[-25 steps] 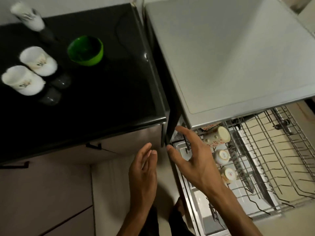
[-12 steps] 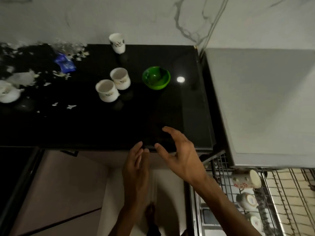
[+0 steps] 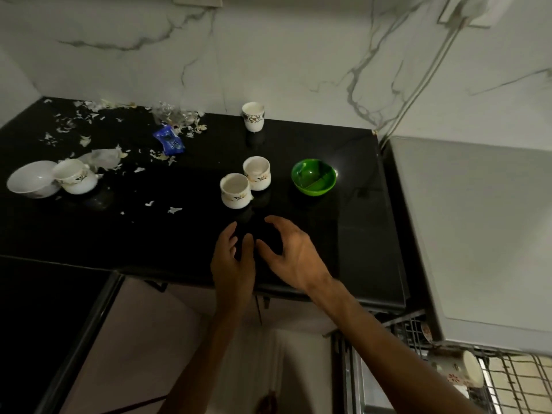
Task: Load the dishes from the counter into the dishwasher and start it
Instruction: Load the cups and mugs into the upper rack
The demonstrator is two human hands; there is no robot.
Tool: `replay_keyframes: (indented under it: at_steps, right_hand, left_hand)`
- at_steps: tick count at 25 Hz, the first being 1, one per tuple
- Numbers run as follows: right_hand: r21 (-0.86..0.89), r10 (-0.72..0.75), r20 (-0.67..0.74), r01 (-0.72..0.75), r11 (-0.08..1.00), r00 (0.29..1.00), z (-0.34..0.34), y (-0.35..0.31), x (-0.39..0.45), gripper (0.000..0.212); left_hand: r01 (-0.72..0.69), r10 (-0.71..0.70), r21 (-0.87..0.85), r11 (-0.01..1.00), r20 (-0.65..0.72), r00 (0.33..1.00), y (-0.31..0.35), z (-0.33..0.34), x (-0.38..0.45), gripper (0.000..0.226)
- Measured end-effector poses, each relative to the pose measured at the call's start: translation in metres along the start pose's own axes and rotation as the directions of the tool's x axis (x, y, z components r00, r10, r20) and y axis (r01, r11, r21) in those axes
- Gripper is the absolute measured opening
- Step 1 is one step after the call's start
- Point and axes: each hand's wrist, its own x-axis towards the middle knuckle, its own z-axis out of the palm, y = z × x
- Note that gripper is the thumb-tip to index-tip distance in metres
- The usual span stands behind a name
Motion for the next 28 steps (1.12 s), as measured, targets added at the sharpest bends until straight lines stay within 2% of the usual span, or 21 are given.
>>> replay_keyframes:
  at_steps: [3, 6, 9, 12, 17, 20, 23, 28]
  right_hand:
    - [-0.100, -0.020, 0.047, 0.025, 0.995, 0.999, 0.013, -0.007, 0.037, 0.058]
    - [-0.175, -0.039, 0.058, 0.048, 0.983, 0.998, 0.021, -0.014, 0.069, 0.057]
    - [-0.242, -0.028, 0.087, 0.048, 0.969, 0.996, 0.023, -0.023, 0.092, 0.057]
    - [-0.300, 0.024, 0.133, 0.017, 0.954, 0.991, 0.024, -0.029, 0.106, 0.056]
    - [-0.299, 0.063, 0.161, -0.013, 0.954, 0.985, 0.027, -0.034, 0.111, 0.051]
    - [-0.280, 0.074, 0.160, -0.027, 0.960, 0.984, 0.027, -0.037, 0.110, 0.048]
    - [-0.272, 0.075, 0.145, -0.033, 0.962, 0.987, 0.023, -0.038, 0.105, 0.053]
    - [-0.216, 0.070, 0.089, -0.049, 0.975, 0.994, 0.012, -0.026, 0.085, 0.061]
  left_hand:
    - [-0.095, 0.096, 0.141, 0.985, -0.004, 0.995, 0.001, 0.001, 0.048, 0.048]
    - [-0.201, 0.195, 0.244, 0.949, 0.050, 0.980, 0.002, 0.000, 0.090, 0.048]
    - [-0.206, 0.178, 0.372, 0.905, 0.108, 0.978, 0.004, 0.002, 0.121, 0.050]
    - [-0.160, 0.094, 0.522, 0.838, 0.151, 0.984, 0.006, 0.002, 0.137, 0.043]
    - [-0.190, 0.120, 0.567, 0.802, 0.158, 0.980, 0.004, 0.001, 0.147, 0.035]
    - [-0.242, 0.141, 0.582, 0.776, 0.215, 0.967, 0.004, 0.003, 0.149, 0.035]
    - [-0.267, 0.160, 0.608, 0.747, 0.225, 0.961, 0.005, 0.003, 0.150, 0.035]
    - [-0.215, 0.204, 0.461, 0.861, 0.075, 0.976, 0.001, -0.004, 0.124, 0.029]
